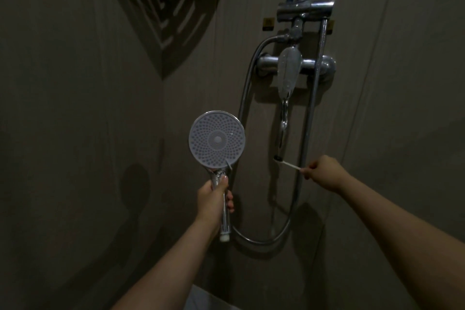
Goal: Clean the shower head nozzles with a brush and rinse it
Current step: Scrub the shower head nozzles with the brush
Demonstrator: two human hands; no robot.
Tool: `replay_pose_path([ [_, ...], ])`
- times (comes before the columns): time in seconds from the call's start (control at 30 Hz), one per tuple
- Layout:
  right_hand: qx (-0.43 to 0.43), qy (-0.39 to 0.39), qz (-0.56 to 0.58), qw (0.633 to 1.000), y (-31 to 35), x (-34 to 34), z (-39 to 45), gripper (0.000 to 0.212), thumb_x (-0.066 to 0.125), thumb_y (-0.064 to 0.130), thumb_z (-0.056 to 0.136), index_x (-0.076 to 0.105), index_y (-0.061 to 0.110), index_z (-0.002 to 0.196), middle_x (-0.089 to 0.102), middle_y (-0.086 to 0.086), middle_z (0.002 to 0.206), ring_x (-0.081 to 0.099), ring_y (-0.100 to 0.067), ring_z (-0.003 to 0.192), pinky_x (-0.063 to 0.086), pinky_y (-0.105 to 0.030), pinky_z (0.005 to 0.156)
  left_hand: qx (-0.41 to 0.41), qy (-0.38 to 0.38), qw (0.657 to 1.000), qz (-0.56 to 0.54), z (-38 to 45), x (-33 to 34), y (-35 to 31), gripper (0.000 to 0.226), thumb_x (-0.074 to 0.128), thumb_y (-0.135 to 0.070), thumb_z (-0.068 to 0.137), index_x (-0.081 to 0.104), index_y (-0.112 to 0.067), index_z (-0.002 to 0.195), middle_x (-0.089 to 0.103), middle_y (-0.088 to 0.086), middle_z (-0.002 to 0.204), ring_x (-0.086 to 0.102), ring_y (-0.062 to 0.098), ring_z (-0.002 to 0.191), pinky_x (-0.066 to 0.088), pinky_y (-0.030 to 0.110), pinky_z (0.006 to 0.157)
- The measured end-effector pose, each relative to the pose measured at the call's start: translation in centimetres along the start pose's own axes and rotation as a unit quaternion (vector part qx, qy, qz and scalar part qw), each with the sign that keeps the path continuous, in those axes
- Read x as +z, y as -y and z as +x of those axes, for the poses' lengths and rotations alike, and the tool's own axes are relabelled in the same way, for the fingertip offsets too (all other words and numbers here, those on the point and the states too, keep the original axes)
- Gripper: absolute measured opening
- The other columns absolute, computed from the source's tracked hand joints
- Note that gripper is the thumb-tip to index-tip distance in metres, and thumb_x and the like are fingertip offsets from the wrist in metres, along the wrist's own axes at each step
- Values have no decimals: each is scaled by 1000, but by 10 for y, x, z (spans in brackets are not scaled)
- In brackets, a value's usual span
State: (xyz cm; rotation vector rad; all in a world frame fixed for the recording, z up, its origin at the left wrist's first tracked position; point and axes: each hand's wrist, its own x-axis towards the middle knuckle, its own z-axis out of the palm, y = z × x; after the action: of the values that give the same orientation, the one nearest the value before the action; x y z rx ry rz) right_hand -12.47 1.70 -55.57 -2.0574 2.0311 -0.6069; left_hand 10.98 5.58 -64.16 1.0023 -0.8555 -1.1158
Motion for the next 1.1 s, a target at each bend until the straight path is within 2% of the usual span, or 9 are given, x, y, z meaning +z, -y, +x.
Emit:
replay_pose_path([
  [0.23, -1, -21, 46, 999, 4, 0, 0, 34, 60, 24, 90, 57, 16, 57, 50, -2, 54, 48, -13, 49, 41, -25, 54, -1, -6, 1000, 2, -1, -1, -1, 21, 50, -20, 94, 50, -15, 74, 47, 4, 55, 43, 7, 34, 39, 17, 37],
  [0.37, 5, -40, 107, 993, 2, 0, -5, 22, 63, 20, 87, 69, 2, 76, 52, -3, 52, 50, -8, 40, 39, -14, 40, -1, -14, 1000, -3, -1, 0, -2, 22, 50, -20, 94, 50, -15, 72, 46, 3, 53, 43, 6, 31, 38, 17, 35],
  [0.43, 12, -44, 129, 991, 3, 0, -5, 20, 63, 20, 87, 69, 3, 79, 52, -3, 54, 48, -11, 44, 39, -17, 41, -2, -14, 1000, 0, 0, 0, -2, 23, 50, -20, 94, 49, -15, 72, 46, 4, 54, 42, 6, 30, 38, 17, 34],
  [0.53, 8, -31, 99, 995, 5, -4, -3, 22, 64, 21, 87, 65, 11, 67, 53, -2, 55, 47, -11, 47, 38, -21, 45, -2, -13, 1000, 3, -2, 0, -3, 23, 50, -20, 94, 48, -15, 71, 46, 5, 54, 43, 6, 31, 38, 17, 35],
  [0.67, -17, 13, 21, 1000, 17, -17, -8, 21, 62, 22, 87, 65, 13, 68, 53, 0, 60, 48, -9, 54, 38, -20, 49, -12, -1, 1000, 17, -5, -5, -7, 22, 49, -21, 94, 51, -15, 74, 48, 3, 57, 45, 10, 40, 40, 19, 39],
  [0.8, -71, 45, 18, 996, 42, -34, -10, 26, 63, 22, 86, 62, 15, 61, 52, -1, 56, 46, -9, 49, 38, -18, 46, -7, -10, 1000, 20, -4, -12, -9, 23, 48, -21, 94, 51, -14, 72, 48, 4, 58, 45, 9, 39, 40, 20, 40],
  [0.9, -112, -14, 161, 980, 66, -47, -3, 23, 62, 17, 87, 64, 8, 66, 50, -2, 49, 44, -9, 42, 36, -15, 40, -3, -16, 1000, 23, -4, -16, -12, 22, 49, -20, 94, 51, -13, 73, 48, 4, 58, 45, 8, 37, 40, 19, 39],
  [0.97, -138, -82, 230, 960, 85, -60, 4, 27, 60, 16, 89, 62, 12, 62, 50, 4, 40, 42, -2, 33, 34, -12, 35, 4, -16, 1000, 21, -5, -19, -14, 22, 49, -19, 94, 51, -13, 73, 48, 5, 58, 44, 7, 36, 39, 18, 38],
  [1.1, -139, -137, 281, 940, 112, -81, 12, 25, 56, 20, 91, 63, 11, 70, 52, -4, 58, 46, -11, 48, 39, -20, 47, 12, -19, 999, 32, -5, -26, -18, 22, 48, -18, 94, 50, -12, 73, 48, 6, 58, 45, 12, 42, 40, 18, 38],
])
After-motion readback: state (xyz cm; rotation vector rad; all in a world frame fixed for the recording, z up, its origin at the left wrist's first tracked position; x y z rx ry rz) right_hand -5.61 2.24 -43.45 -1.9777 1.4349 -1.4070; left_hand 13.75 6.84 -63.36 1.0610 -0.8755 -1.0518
